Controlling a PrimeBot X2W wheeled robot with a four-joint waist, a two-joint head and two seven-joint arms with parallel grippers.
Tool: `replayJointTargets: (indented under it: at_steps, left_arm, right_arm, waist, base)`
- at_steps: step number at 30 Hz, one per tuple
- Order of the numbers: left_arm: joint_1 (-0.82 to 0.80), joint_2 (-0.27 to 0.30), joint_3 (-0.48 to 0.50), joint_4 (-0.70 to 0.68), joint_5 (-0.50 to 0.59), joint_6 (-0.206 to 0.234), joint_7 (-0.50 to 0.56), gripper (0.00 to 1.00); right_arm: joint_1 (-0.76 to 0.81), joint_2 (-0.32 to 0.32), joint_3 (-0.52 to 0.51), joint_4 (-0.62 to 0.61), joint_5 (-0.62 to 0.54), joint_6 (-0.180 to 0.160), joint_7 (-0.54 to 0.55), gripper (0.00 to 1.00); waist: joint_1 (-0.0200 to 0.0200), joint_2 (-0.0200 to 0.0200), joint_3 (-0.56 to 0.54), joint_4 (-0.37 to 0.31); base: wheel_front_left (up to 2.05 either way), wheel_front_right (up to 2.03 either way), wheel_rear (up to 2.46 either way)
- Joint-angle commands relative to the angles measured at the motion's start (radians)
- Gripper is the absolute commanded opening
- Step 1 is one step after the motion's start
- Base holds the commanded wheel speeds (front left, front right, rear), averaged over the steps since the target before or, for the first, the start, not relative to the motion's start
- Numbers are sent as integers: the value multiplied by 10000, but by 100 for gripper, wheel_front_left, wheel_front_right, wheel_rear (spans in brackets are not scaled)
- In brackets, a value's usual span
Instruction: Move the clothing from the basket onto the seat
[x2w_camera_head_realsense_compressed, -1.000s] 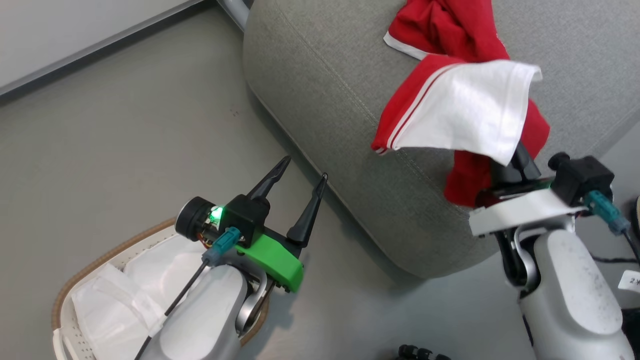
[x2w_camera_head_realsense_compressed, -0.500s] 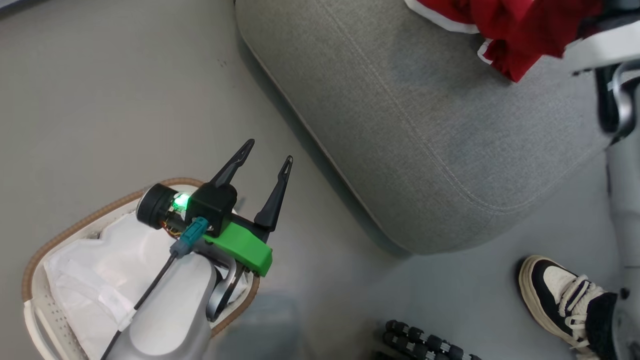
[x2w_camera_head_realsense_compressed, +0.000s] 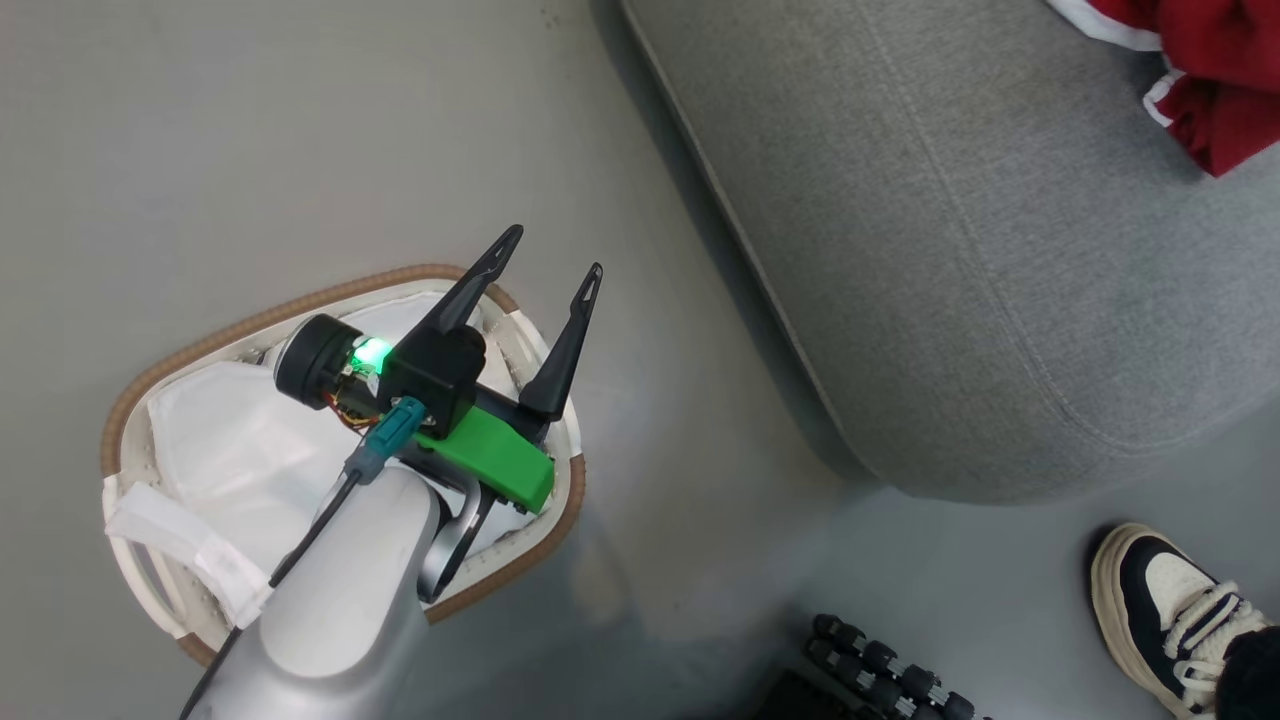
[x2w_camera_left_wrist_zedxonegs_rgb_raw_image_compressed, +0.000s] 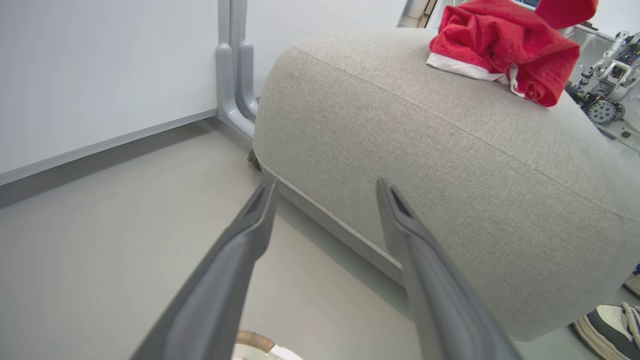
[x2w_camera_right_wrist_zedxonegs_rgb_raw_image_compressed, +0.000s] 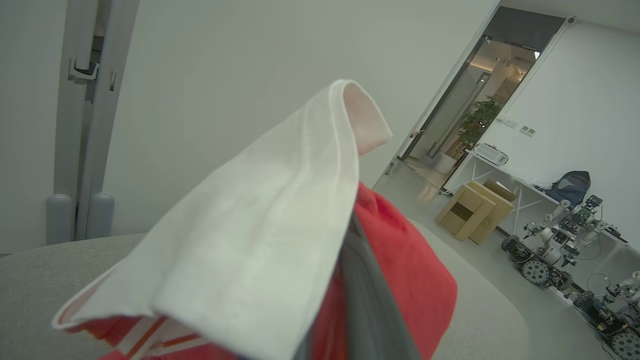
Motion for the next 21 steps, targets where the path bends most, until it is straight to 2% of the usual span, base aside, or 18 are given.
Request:
replayJointTargets:
  at_steps: [1,5,6,7,10,16,21]
  left_arm:
    - [-226,51,-50,-1,80,-32,-6,100]
    - [-316,51,-34,8,80,-32,-6,100]
    - [-316,53,-10,20,85,-32,-6,100]
    - [-322,48,1,35,82,-32,-6,100]
    - [-318,63,73,42,101,-32,-6,100]
    - [31,-16,211,73,62,-32,-6,100]
    - [243,-141,396,83,47,-33,-5,100]
  right_arm:
    - [-53,-84,-105,116,-152,-14,-21,0]
    - [407,147,-602,465,-260,-14,-21,0]
    - [571,247,-761,513,-266,-14,-21,5]
    - [703,345,-871,524,-269,-14,-21,31]
    - [1287,676,-1231,383,-240,-14,-21,100]
    - [2394,1235,-1625,11,-30,-14,-21,100]
    - [3387,1659,-1459,-526,178,-14,-20,100]
  waist:
    - [-1,-1,487,556]
    - [-1,-1,606,796]
    - [-1,-1,616,834]
    - [-1,-1,621,862]
    - [-1,-1,591,879]
    - [-1,-1,197,815]
    - [-1,-1,-280,772]
  base:
    - [0,0,0]
    - [0,0,0]
    - [0,0,0]
    - [0,0,0]
    - [0,0,0]
    - [0,0,0]
    - [0,0,0]
